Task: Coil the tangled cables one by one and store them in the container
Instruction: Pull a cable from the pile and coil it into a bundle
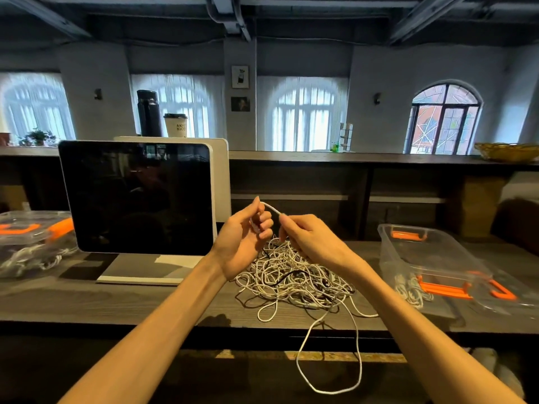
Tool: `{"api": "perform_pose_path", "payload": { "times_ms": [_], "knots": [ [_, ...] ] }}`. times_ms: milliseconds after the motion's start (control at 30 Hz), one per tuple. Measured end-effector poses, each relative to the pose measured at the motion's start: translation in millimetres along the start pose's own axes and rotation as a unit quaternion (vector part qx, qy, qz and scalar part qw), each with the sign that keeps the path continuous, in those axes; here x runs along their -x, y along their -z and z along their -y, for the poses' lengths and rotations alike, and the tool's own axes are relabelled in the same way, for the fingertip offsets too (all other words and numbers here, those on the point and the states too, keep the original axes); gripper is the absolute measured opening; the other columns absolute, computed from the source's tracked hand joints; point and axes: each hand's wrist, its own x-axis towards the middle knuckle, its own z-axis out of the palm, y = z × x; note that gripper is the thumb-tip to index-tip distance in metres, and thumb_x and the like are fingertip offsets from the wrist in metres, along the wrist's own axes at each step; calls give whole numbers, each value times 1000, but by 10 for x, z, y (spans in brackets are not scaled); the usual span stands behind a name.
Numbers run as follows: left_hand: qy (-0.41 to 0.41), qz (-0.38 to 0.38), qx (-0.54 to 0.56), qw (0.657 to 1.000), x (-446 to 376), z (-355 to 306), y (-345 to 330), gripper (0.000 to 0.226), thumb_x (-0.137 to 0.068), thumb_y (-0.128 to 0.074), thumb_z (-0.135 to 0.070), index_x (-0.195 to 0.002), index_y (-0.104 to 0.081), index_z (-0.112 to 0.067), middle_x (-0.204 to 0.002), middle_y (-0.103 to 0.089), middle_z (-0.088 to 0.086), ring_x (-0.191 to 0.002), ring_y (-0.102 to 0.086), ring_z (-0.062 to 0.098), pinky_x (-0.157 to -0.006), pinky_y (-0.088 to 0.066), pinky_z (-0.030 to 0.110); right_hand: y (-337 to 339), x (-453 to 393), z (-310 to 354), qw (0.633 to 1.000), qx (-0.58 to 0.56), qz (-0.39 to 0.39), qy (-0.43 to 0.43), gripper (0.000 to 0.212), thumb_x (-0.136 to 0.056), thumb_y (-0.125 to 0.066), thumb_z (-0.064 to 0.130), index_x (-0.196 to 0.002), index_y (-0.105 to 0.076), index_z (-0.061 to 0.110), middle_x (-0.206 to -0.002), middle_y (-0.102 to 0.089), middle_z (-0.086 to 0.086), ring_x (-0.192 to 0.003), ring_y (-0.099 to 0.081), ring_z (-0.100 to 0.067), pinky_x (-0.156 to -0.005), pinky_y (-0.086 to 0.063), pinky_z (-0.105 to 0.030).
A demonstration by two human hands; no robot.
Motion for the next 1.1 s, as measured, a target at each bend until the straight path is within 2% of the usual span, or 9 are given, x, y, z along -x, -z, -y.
{"api": "perform_pose_path", "payload": {
  "times_ms": [100,200,333,433,567,633,767,967,1100],
  "knots": [
    [-12,-28,-34,999,-42,74,-22,30,-106,-46,-33,-98,-60,-7,-95,-69,11,-103,-66,22,-100,-49,36,-60,47,61,999,46,7,10,47,-110,-39,41,-75,-64,25,-58,-56,12,-49,-49,3,-51,-35,-12],
    [-5,-5,-19,1000,-35,107,-54,42,-109,-35,-37,-134,-47,-6,-129,-67,17,-127,-61,31,-116,-37,49,-61,61,99,998,65,-7,19,48,-110,-39,39,-70,-61,27,-63,-57,9,-50,-50,3,-52,-35,-14],
    [-17,-2,-24,1000,-4,96,-141,39,-109,-37,-37,-119,-58,-6,-111,-73,14,-116,-68,31,-103,-48,46,-59,91,118,993,108,40,1,48,-110,-39,39,-69,-59,23,-61,-55,10,-45,-48,4,-49,-34,-12],
    [-60,-44,-75,994,-61,122,-147,32,-110,-37,-36,-96,-53,-11,-68,-51,1,-70,-67,16,-79,-57,36,-94,151,133,991,120,59,10,39,-111,-39,36,-85,-64,21,-64,-56,11,-46,-50,5,-48,-35,-11],
    [-105,-94,-159,977,-136,11,-84,33,-110,-35,-36,-92,-48,-13,-65,-39,-3,-47,-31,5,-41,-30,15,-44,251,92,975,210,64,23,37,-109,-42,40,-96,-65,14,-75,-64,5,-60,-57,-2,-56,-43,-20],
    [-91,-94,-197,972,-140,-31,-53,33,-109,-36,-40,-93,-50,-14,-70,-46,-2,-47,-30,5,-42,-26,16,30,300,103,964,250,74,41,28,-107,-50,37,-94,-64,17,-83,-66,5,-70,-61,-6,-63,-47,-26],
    [-48,-60,-280,957,-104,38,-86,39,-107,-37,-46,-90,-56,-16,-76,-58,2,-59,-44,10,-57,-36,23,126,336,255,930,337,80,127,8,-100,-64,32,-102,-71,28,-84,-65,16,-70,-57,-1,-61,-37,-15],
    [31,5,-339,940,-22,165,-205,67,-101,-30,-65,-98,-74,-14,-108,-72,12,-102,-66,25,-94,-49,41,207,235,213,959,220,-87,156,13,-95,-71,35,-108,-68,33,-97,-75,8,-89,-70,-11,-77,-60,-40],
    [56,-3,-333,941,6,170,-274,77,-93,-28,-78,-76,-72,-17,-89,-71,8,-79,-65,13,-77,-49,27,201,201,149,965,165,-147,138,19,-93,-70,43,-97,-66,24,-84,-71,8,-79,-68,-6,-75,-61,-32]
  ]
}}
